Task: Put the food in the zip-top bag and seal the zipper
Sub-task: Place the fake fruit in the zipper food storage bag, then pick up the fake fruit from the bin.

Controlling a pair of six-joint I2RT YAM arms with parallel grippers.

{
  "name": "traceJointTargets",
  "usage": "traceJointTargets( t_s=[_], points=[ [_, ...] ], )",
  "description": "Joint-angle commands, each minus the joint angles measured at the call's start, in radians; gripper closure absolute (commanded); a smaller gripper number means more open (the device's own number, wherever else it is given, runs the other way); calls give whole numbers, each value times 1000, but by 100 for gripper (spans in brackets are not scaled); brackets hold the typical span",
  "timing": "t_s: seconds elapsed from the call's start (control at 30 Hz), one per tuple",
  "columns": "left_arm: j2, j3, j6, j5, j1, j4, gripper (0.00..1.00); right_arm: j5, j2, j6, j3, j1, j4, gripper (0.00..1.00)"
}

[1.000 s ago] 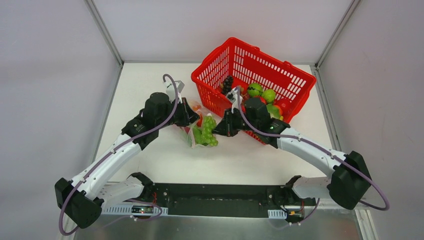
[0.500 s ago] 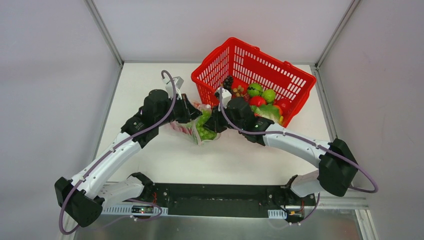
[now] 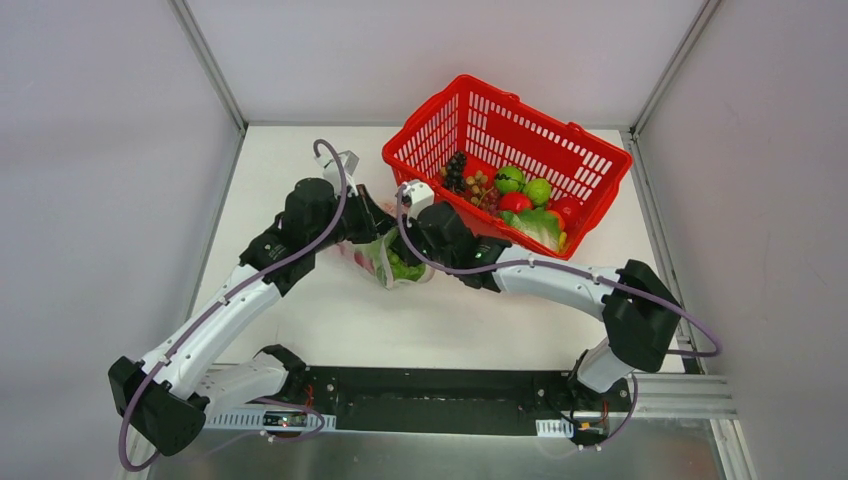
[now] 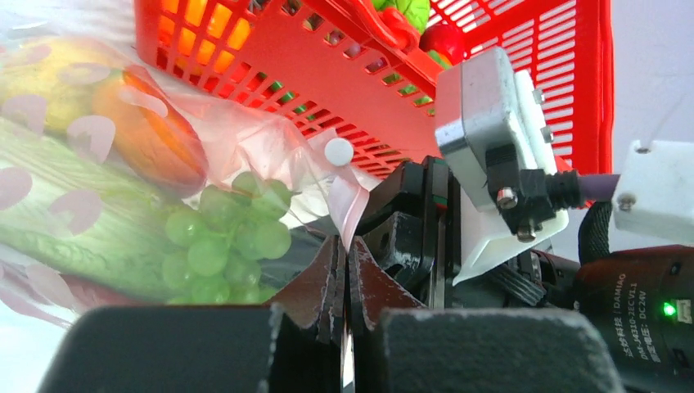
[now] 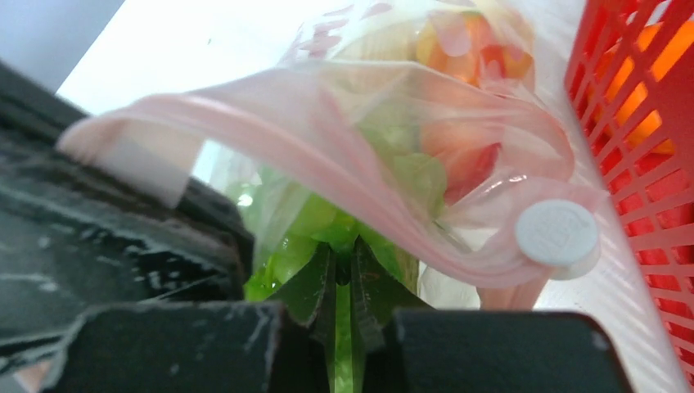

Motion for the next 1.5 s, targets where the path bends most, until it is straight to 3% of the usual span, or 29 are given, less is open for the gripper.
traceJointTargets(
  t_s=[0.0,0.07,0.2,0.3,0.4,0.57,0.63,0.7,0.83,1.03,1.17,1.23,1.3,1.47],
  points=[
    [-59,55,-26,2,-3,52,100,143,0,41,66,-1,63,100],
    [-87,35,-23,-36,-3,54,100,39,-22,31,14,-1,177,100],
    [-134,13,-24,-94,-3,42,100,263,0,88,91,-2,98,99],
    [-166,8,-24,-136,-2,14,100,277,-47,142,44,-16,166,94],
    [-191,9,-25,-169,-2,0,100,96,-97,161,-5,-39,300,82],
    [-200,38,-21,-191,-1,-12,100,-328,-46,152,137,-78,162,65],
    [-199,52,-20,-232,-1,-45,100,-373,-76,140,119,-79,172,55],
    [-204,62,-25,-291,0,-76,100,-413,-128,139,31,-94,258,37],
    [-224,70,-26,-350,33,-100,100,-588,-168,144,33,-136,234,31],
    [-159,138,34,-250,94,-180,100,-408,-335,144,-34,-145,201,31],
    [-42,226,51,-114,96,-301,100,-146,-382,17,28,-187,56,23],
    [-74,108,-16,-53,96,-157,100,-27,-352,36,109,-257,-35,21],
    [-118,23,-64,-26,96,-34,100,-88,-300,73,172,-365,-106,20],
    [-117,72,-12,-55,96,-132,100,-385,-67,155,351,-568,-290,20]
  ],
)
